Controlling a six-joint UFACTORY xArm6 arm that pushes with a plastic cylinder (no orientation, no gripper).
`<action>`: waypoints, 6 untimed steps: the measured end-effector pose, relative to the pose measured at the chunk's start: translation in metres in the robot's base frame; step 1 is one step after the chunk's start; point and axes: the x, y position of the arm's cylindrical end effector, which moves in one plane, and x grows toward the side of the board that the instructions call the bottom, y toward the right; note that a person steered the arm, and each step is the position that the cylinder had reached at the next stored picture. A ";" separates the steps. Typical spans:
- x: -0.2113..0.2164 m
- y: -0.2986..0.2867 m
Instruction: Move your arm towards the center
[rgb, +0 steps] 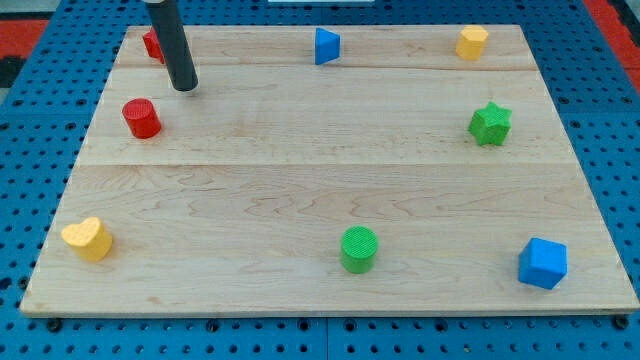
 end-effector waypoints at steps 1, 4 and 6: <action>0.000 0.000; 0.010 -0.001; 0.010 0.052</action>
